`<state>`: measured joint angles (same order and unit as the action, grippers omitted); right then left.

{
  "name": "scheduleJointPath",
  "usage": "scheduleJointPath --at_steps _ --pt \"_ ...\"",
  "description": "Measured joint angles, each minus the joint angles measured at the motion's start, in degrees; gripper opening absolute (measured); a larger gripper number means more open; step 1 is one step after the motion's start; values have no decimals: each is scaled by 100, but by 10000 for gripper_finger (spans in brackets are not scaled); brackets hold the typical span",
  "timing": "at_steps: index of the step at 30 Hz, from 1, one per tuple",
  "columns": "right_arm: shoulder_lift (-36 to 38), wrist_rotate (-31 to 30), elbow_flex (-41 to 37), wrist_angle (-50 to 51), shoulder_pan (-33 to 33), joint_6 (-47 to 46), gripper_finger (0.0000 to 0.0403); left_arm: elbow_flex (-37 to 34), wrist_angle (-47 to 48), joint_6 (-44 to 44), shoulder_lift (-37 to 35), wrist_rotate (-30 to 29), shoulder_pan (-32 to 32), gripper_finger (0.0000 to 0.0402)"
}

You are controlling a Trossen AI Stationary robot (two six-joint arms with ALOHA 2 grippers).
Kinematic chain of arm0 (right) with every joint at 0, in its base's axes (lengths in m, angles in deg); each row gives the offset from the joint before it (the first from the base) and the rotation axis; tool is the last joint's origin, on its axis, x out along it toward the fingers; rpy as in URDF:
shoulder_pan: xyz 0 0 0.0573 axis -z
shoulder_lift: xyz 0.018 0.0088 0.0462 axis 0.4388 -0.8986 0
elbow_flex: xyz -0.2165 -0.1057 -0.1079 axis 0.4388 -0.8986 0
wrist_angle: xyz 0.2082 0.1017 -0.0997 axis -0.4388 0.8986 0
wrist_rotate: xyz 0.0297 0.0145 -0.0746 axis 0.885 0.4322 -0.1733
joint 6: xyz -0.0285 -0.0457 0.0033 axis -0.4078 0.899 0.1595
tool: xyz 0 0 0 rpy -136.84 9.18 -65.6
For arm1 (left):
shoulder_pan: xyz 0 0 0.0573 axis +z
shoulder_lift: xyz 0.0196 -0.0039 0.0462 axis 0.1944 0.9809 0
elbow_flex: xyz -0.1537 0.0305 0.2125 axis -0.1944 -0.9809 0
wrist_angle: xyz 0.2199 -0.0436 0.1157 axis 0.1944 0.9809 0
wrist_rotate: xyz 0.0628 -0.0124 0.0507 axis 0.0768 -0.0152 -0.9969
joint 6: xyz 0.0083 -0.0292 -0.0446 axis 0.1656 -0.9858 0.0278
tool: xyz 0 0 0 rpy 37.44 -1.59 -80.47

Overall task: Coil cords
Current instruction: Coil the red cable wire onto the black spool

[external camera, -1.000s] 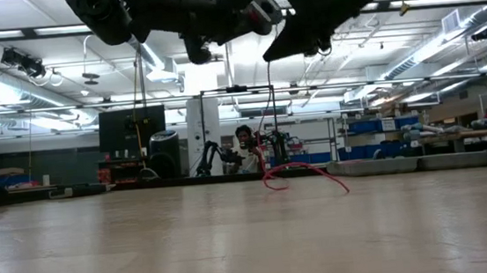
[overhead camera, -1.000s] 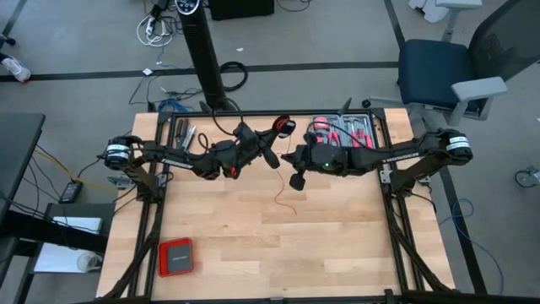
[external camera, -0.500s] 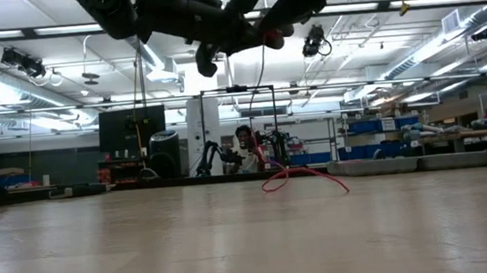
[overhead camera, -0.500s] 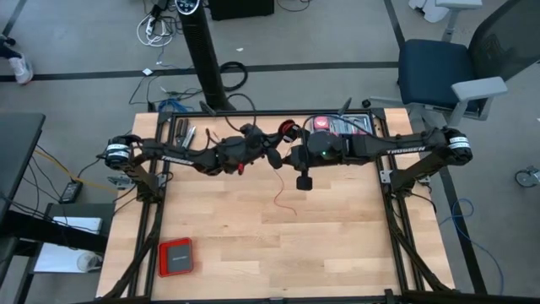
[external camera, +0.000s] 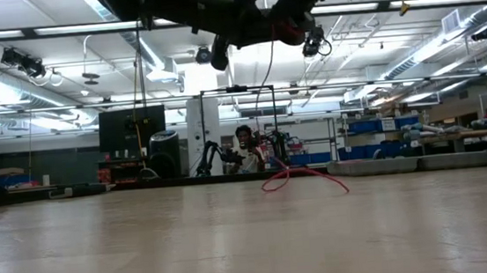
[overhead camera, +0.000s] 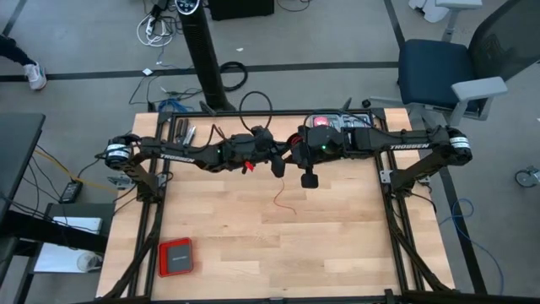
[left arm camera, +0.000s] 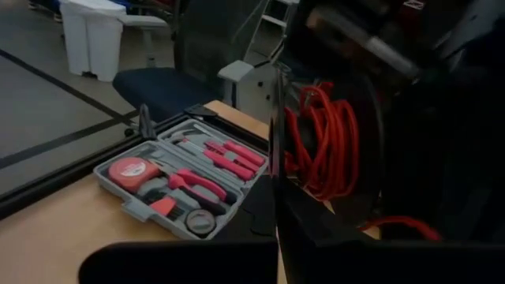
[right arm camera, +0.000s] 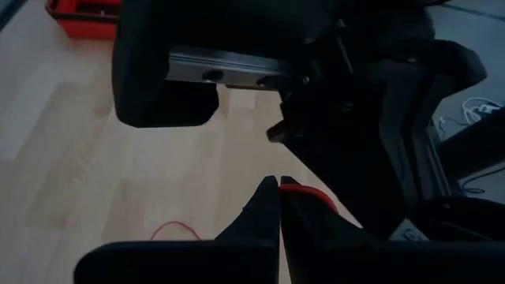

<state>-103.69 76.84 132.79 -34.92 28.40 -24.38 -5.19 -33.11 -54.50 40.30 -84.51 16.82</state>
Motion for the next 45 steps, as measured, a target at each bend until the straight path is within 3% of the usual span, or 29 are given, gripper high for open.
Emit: scheduleJointPath --at_steps 14,30,45 --pt "0 -275 68 -255 55 -17 0 0 19 109 0 60 4 1" --pt "7 -1324 62 -482 76 72 0 4 668 618 -4 177 2 1" --pt "488 -1128 55 366 74 385 1 15 1442 1992 -90 563 18 1"
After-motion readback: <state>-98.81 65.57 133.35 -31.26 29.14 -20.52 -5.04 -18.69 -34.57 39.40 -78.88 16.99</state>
